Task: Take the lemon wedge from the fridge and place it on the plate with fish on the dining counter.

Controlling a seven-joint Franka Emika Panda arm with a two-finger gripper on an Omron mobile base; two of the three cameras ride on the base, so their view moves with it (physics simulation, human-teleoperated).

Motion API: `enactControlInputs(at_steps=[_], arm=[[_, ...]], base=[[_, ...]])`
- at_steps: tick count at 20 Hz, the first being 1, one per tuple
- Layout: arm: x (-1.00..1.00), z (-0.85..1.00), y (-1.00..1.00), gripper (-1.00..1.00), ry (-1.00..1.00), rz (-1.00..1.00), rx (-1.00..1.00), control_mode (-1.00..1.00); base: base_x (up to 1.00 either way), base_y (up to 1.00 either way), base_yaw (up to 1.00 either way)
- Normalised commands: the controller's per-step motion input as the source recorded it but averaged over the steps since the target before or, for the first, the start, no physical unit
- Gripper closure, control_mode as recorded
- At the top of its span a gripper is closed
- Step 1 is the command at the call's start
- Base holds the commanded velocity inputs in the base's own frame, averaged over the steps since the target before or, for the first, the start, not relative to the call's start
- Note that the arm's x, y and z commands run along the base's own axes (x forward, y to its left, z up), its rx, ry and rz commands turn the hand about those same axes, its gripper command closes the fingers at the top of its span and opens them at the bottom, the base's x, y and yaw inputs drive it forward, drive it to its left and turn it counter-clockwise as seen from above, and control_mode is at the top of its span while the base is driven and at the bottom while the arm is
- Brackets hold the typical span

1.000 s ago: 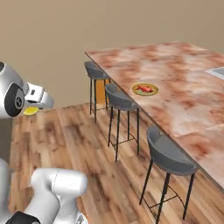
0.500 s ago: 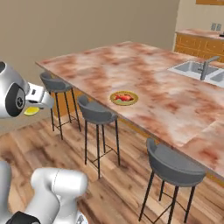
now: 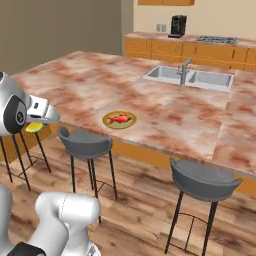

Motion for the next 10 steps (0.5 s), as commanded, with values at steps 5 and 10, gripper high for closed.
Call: enactControlInputs(at_steps=[5, 10], arm=[[0.0, 0.0, 0.0, 1.0, 0.0, 0.0, 0.0, 1.0], [0.0, 0.0, 0.0, 1.0, 0.0, 0.0, 0.0, 1.0]], base=[[0.06, 0.57, -0.77], [0.0, 0.37, -0.68]])
